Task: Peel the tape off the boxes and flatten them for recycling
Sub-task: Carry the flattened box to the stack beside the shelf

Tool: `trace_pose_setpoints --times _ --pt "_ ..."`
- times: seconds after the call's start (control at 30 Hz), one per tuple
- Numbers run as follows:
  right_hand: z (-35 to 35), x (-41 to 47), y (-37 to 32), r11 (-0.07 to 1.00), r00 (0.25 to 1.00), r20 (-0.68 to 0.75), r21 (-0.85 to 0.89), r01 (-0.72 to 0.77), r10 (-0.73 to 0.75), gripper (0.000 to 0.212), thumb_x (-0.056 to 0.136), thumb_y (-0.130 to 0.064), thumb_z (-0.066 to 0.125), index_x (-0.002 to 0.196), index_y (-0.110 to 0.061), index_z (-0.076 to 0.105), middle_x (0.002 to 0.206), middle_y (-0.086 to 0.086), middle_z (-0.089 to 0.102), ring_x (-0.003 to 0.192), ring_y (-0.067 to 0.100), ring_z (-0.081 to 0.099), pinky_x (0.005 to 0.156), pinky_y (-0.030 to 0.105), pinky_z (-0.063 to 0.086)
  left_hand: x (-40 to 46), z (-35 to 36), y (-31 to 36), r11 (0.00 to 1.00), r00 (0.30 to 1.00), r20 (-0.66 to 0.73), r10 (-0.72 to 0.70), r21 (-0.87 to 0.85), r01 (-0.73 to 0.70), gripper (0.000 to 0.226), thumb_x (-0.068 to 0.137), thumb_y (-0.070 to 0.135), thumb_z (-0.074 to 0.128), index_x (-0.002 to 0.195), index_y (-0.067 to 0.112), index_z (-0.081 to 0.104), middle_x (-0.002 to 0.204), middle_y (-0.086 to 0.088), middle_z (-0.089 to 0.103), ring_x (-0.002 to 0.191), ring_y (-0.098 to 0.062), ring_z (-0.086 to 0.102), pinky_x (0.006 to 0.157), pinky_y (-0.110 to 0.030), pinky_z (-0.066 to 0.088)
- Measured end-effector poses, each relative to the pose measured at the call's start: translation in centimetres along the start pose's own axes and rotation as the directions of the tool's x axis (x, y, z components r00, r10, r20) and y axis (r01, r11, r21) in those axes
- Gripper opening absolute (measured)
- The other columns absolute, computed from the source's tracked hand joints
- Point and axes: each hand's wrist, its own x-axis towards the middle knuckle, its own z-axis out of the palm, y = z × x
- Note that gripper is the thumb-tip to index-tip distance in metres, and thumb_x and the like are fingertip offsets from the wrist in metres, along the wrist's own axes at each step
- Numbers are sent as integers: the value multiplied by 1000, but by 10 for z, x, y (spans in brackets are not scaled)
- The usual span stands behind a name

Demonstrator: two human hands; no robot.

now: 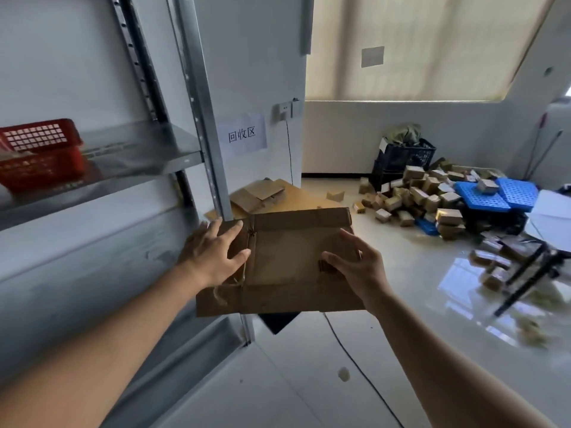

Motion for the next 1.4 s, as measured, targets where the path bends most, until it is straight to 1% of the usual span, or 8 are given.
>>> trace_pose_setpoints --times 0.17,0.33,0.47,0.7,1.0,1.17,1.3,1.4 --pt "-40 40 23 1000 998 -50 -8 -24 23 78 64 -45 95 135 -43 63 122 -13 69 112 11 67 94 44 61 47 15 47 998 999 7 51 25 -51 77 95 73 40 162 42 21 169 -8 22 155 -33 20 125 -50 23" --pt "-58 97 45 998 1000 -26 -61 -16 15 78 65 -49 94 135 -44 62 122 -13 69 112 12 67 92 44 62 106 35 73 998 998 20 64 -3 -64 74 96 72 41 162 42 22 171 -5 20 156 -34 19 125 -52 21" --pt "-59 158 60 994 1000 -7 -106 -11 10 76 66 -48 94 135 -44 62 122 -13 68 112 10 66 94 42 61 169 55 83 996 996 0 93 -19 -93 72 98 69 39 162 40 21 170 2 23 156 -31 20 127 -49 18" --pt "-41 270 78 993 998 46 -114 -44 50 73 68 -44 95 134 -44 64 125 -10 68 114 13 66 96 41 60 278 88 93 993 994 21 109 -50 -108 65 104 56 41 162 30 28 170 1 24 156 -27 22 128 -43 13" --pt "-17 405 102 985 986 120 -141 -101 118 72 68 -50 93 133 -49 62 126 -16 61 114 14 63 96 44 59 393 104 88 996 999 40 -11 -89 14 61 105 52 43 161 30 33 170 3 24 156 -25 21 126 -43 16" --pt "5 490 131 977 956 230 -153 -149 182 68 70 -50 92 130 -53 61 130 -15 57 117 17 59 98 48 57 455 129 76 990 989 92 -120 -67 126 61 106 51 41 162 29 31 171 1 20 157 -28 18 128 -45 15" --pt "28 574 152 975 919 335 -148 -168 210 64 70 -48 93 126 -55 63 124 -25 58 113 12 63 97 43 59 513 145 67 968 967 96 -236 -62 242 61 106 51 41 162 30 30 171 2 21 157 -28 18 127 -46 16" --pt "43 632 161 971 885 405 -161 -178 229 62 68 -50 93 122 -59 63 118 -30 60 102 2 67 86 30 63 551 153 60 949 945 116 -305 -42 312 61 105 52 40 161 31 29 171 3 20 157 -27 20 127 -47 18"
